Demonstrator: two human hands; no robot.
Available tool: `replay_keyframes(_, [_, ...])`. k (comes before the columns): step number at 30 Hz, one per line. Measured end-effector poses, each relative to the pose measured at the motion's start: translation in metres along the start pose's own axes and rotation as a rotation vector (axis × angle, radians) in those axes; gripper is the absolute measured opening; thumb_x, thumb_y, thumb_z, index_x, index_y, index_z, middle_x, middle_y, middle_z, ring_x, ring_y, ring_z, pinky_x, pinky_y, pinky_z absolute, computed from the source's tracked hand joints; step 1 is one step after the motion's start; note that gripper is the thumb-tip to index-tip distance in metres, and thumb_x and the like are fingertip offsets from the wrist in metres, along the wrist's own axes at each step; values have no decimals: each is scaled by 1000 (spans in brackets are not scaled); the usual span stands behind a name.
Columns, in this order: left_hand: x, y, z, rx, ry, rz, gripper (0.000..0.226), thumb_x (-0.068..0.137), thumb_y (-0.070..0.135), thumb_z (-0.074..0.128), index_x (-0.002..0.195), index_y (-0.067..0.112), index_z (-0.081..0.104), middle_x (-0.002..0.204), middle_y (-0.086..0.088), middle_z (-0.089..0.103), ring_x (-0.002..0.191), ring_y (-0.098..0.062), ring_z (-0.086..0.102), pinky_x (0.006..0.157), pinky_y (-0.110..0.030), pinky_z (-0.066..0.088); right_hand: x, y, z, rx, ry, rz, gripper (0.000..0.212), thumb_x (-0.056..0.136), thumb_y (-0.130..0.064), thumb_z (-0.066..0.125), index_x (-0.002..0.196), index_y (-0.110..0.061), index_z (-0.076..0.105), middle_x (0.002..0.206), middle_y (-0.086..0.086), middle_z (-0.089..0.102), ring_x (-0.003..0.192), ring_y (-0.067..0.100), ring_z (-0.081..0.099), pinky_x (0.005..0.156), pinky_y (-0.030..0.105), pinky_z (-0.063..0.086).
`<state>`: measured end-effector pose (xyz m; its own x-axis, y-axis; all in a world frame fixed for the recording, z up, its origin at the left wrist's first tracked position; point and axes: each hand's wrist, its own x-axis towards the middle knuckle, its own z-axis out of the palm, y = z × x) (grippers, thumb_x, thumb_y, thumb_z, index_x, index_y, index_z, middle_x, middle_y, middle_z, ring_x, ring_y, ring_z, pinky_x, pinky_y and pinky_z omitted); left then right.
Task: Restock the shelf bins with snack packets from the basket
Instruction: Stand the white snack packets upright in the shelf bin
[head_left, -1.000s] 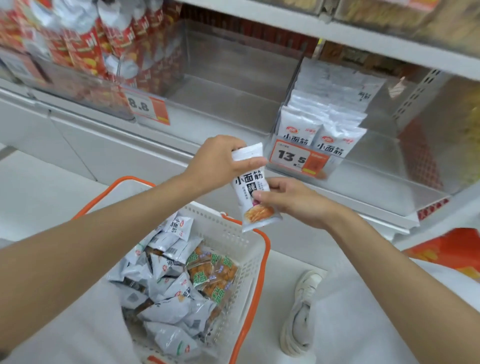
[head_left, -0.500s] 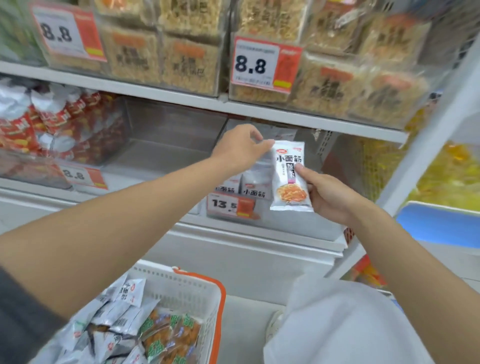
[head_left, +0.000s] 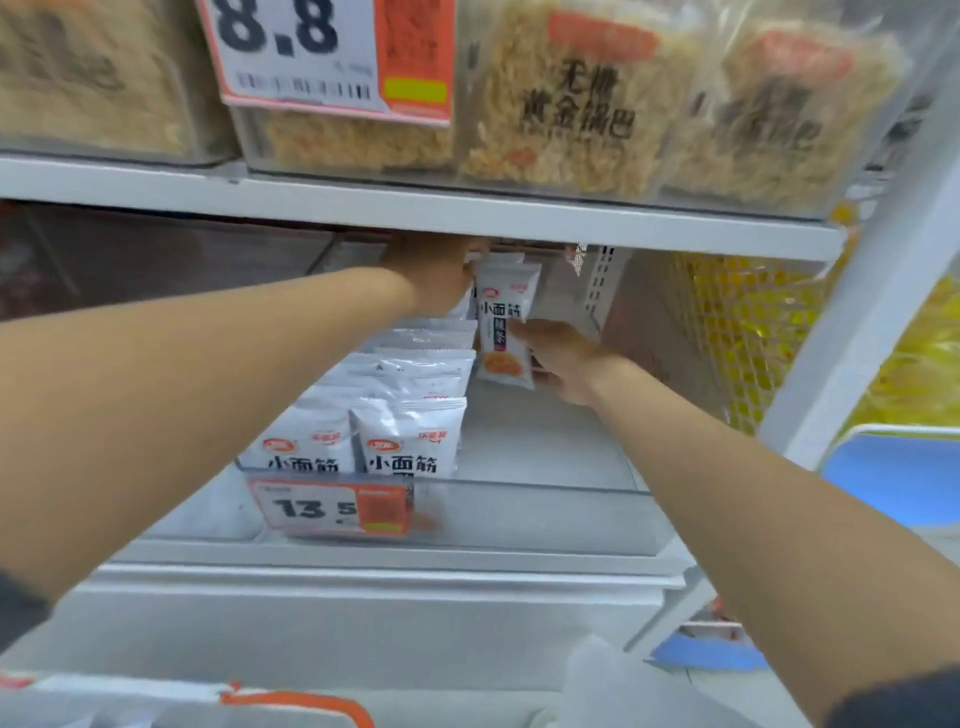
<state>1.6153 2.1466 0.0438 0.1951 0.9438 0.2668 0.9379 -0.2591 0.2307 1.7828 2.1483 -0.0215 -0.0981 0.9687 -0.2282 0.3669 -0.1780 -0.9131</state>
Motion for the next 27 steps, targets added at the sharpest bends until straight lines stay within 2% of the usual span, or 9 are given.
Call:
replay_keyframes(3, [19, -12, 14, 17, -74, 40, 37, 101, 23, 40, 135, 23, 54, 147, -4, 45, 133, -27, 42, 112, -38, 33, 22, 6, 13, -78, 68, -78, 31, 103, -25, 43, 121, -9, 61, 114, 8, 66, 85, 19, 60, 72, 26, 47])
replay_keyframes(4, [22, -15, 18, 41, -96, 49, 35, 101, 25, 39, 131, 24, 58, 146, -4, 47, 134, -26, 41, 112, -40, 33, 26, 7, 16, -115, 76, -100, 27, 101, -22, 47, 118, -10, 62, 110, 5, 66, 85, 18, 60, 74, 26, 48])
replay_keyframes(6, [24, -19, 22, 61, -108, 52, 35, 101, 27, 37, 125, 27, 63, 145, -1, 48, 135, -26, 40, 112, -43, 32, 34, 12, 19, -174, 41, -117, 17, 89, -15, 64, 106, -11, 67, 108, 4, 70, 96, 20, 66, 91, 34, 52])
replay_keyframes(9, [24, -22, 23, 25, -90, 46, 36, 102, 27, 36, 126, 26, 62, 148, 0, 45, 137, -26, 37, 112, -43, 32, 40, 14, 23, -265, 10, -112, 18, 76, -14, 79, 89, -18, 67, 102, 5, 73, 98, 21, 68, 93, 36, 54])
replay_keyframes(12, [24, -23, 24, 28, -96, 54, 30, 99, 25, 36, 106, 33, 64, 135, -3, 56, 128, -29, 46, 107, -43, 38, 41, 12, 28, -334, 60, -133, 28, 79, -21, 79, 102, -12, 68, 105, 4, 71, 101, 21, 65, 84, 28, 51])
replay_keyframes(18, [21, -21, 22, 21, -119, 12, 36, 100, 25, 33, 111, 15, 66, 127, -4, 58, 119, -29, 50, 102, -44, 40, 38, 16, 30, -369, 174, -216, 30, 82, -18, 76, 109, -8, 68, 110, 4, 70, 102, 19, 65, 73, 22, 44])
replay_keyframes(22, [19, -19, 20, 8, -136, -15, 36, 101, 24, 33, 112, 9, 65, 133, -12, 54, 124, -30, 47, 108, -45, 35, 34, 18, 31, -440, 174, -271, 29, 87, -17, 70, 114, -8, 67, 116, 7, 69, 104, 21, 65, 73, 21, 42])
replay_keyframes(25, [17, -17, 16, 2, -146, -14, 31, 102, 30, 31, 91, 19, 57, 114, -15, 55, 101, -22, 46, 102, -39, 38, 29, 15, 28, -526, 157, -273, 27, 87, -24, 70, 108, -9, 66, 107, 5, 67, 93, 21, 63, 69, 22, 39])
replay_keyframes(27, [13, -18, 14, -16, -122, -25, 35, 102, 36, 29, 83, 18, 52, 98, -7, 54, 93, -21, 48, 95, -37, 41, 24, 13, 23, -534, 143, -242, 23, 84, -31, 75, 89, -12, 63, 90, -1, 64, 81, 16, 60, 60, 23, 39])
